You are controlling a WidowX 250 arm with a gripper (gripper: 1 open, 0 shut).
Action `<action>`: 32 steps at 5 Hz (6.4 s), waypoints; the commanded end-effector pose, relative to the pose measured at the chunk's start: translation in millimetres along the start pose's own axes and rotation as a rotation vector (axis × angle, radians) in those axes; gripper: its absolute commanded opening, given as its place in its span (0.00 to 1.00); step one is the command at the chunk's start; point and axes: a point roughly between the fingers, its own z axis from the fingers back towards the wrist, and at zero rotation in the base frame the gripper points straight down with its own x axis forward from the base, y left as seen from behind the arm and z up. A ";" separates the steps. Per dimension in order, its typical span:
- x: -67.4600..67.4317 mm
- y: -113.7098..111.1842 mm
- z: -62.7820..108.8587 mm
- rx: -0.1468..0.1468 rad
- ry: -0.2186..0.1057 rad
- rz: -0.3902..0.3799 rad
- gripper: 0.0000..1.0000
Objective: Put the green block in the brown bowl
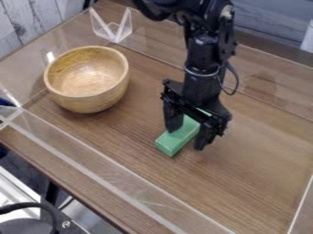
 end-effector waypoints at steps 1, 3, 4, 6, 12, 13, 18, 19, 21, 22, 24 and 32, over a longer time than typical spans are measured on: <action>-6.9 2.0 -19.4 0.004 0.015 0.014 1.00; -18.0 6.6 -19.2 0.024 0.052 -0.028 1.00; -23.5 8.8 -17.9 0.033 0.069 -0.049 1.00; -29.2 5.6 -17.1 0.010 0.070 -0.080 0.00; -33.1 6.2 57.5 0.051 0.070 -0.009 0.00; -29.8 10.8 78.2 0.071 -0.013 0.025 0.00; -17.7 11.1 48.5 -0.015 0.034 -0.120 1.00; -25.9 9.3 32.5 -0.001 0.033 -0.149 1.00; -25.7 12.0 22.4 0.010 0.062 -0.162 0.00; -22.1 14.0 30.8 0.010 0.075 -0.161 0.00; -17.0 29.6 77.8 0.021 -0.007 -0.108 0.00; -27.0 20.1 45.4 -0.078 -0.030 -0.169 1.00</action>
